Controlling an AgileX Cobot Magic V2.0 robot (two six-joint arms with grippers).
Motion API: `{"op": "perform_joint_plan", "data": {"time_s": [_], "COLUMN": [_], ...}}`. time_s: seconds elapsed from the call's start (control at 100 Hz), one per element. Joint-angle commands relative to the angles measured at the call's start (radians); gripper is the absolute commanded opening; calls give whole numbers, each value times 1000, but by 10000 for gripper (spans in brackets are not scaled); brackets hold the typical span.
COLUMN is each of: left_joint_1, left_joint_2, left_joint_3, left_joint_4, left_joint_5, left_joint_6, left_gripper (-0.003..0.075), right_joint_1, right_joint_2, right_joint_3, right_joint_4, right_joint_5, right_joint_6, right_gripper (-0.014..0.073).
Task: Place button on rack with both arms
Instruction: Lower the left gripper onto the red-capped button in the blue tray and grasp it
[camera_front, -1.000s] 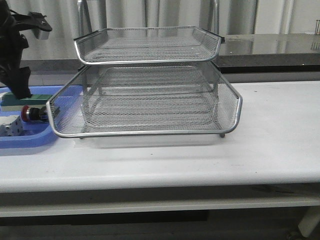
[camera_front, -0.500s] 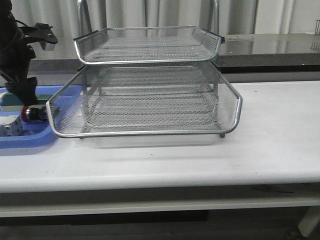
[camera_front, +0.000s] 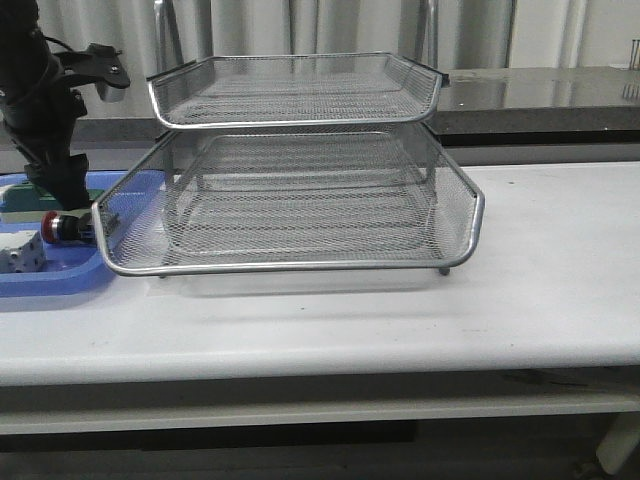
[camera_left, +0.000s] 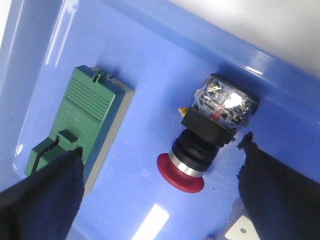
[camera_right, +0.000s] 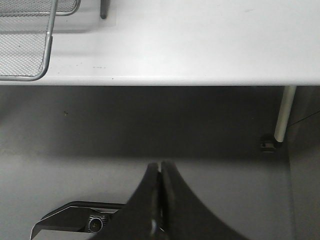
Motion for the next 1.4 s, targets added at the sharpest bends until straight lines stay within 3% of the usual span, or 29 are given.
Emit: {"op": "perform_joint_plan", "data": {"time_s": [0.0,1.15,1.24,1.39], "left_joint_1": [-4,-7,-7,-7], "left_joint_2": [-40,76,76,76], "left_joint_3": [-31,-31,-31,-31], "left_joint_4": [0,-26,-26,-26], "left_joint_5": [-39,-81,-81,-81], "left_joint_6": [4,9,9,9], "left_gripper": [607,603,548,362], "right_joint_1": [1,1,1,1], "right_joint_2": [-2,-2,-2,-2], "right_joint_3": [-35,-35,-35,-35], "right_joint_4": [-8,-8,-8,-8], "right_joint_5": [-47,-47,-47,-47], "right_joint_6": [-4,-4,-4,-4], "right_gripper": [-68,-68,-68,-68]}}
